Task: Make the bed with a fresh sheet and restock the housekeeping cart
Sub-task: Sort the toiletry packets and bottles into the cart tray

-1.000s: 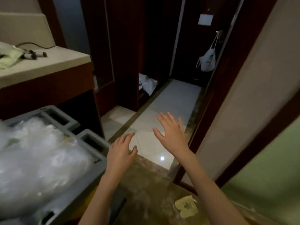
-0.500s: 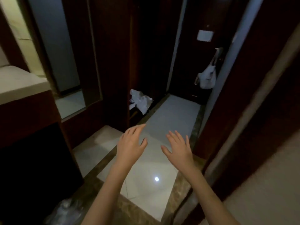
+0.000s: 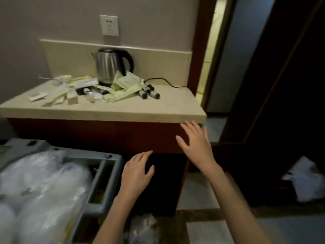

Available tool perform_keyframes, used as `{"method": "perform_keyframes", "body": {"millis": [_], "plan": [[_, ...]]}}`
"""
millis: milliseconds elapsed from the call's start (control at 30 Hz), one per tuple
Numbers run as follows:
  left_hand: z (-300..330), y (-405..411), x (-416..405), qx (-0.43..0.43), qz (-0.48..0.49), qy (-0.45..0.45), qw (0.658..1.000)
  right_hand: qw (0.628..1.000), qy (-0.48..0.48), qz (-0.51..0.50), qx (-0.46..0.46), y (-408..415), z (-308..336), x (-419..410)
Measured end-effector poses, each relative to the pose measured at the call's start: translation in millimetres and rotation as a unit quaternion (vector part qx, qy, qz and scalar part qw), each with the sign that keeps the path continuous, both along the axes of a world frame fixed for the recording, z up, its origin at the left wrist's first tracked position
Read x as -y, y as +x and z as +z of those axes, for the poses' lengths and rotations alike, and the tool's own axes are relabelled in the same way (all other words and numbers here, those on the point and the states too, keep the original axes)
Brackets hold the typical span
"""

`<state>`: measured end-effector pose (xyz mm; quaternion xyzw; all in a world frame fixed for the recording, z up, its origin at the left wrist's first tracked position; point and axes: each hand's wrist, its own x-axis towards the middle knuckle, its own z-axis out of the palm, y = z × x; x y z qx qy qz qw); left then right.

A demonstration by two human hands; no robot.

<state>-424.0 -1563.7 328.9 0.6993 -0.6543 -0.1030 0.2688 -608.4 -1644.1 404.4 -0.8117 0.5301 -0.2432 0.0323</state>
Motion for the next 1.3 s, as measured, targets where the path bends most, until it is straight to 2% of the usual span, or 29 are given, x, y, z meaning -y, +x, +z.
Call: {"method": "perform_keyframes", "body": {"millis": [100,200,300,433,500,633,700,733,800,867,900,967,1000,1033,1067,1167,1200,1300], "plan": [[19,39,63,-0.016,0.038,-0.029,0.999,0.999,-0.008,0.047,-0.003,49,4,69],[47,63,130,-0.041,0.067,-0.099,0.992,0.997,0.022,0.072,0.013,85,9,141],[71,76,199,-0.122,0.078,-0.136,0.980,0.996,0.041,0.077,0.035,114,16,204],[89,90,287,-0.172,0.134,-0.099,0.971,0.987,0.096,0.089,0.098,142,23,267],[87,94,321,-0.160,0.157,-0.064,0.973,0.980,0.129,0.093,0.118,150,22,291],[89,95,355,-0.081,0.176,-0.008,0.981,0.969,0.170,0.116,0.139,155,19,320],[97,100,357,-0.116,0.164,0.008,0.979,0.954,0.195,0.123,0.194,151,20,327],[101,102,353,-0.185,0.159,0.017,0.970,0.942,0.209,0.121,0.235,148,22,328],[104,103,344,-0.342,0.143,0.024,0.928,0.915,0.225,0.120,0.311,142,26,329],[102,91,339,-0.437,0.125,0.008,0.891,0.894,0.237,0.133,0.356,139,31,330],[100,82,339,-0.502,0.110,-0.013,0.858,0.886,0.243,0.144,0.367,140,33,330],[97,65,342,-0.641,0.084,-0.048,0.762,0.872,0.259,0.161,0.383,142,35,330],[95,59,346,-0.682,0.080,-0.060,0.725,0.867,0.269,0.166,0.386,144,34,329],[96,56,348,-0.694,0.083,-0.072,0.712,0.862,0.284,0.173,0.383,145,33,327],[96,55,350,-0.691,0.090,-0.083,0.713,0.859,0.299,0.181,0.374,146,31,325],[96,61,357,-0.609,0.133,-0.102,0.775,0.855,0.333,0.211,0.336,142,28,330],[97,63,357,-0.597,0.142,-0.111,0.782,0.862,0.332,0.216,0.316,140,30,337],[100,69,355,-0.611,0.139,-0.155,0.764,0.918,0.248,0.185,0.248,137,38,370]]}}
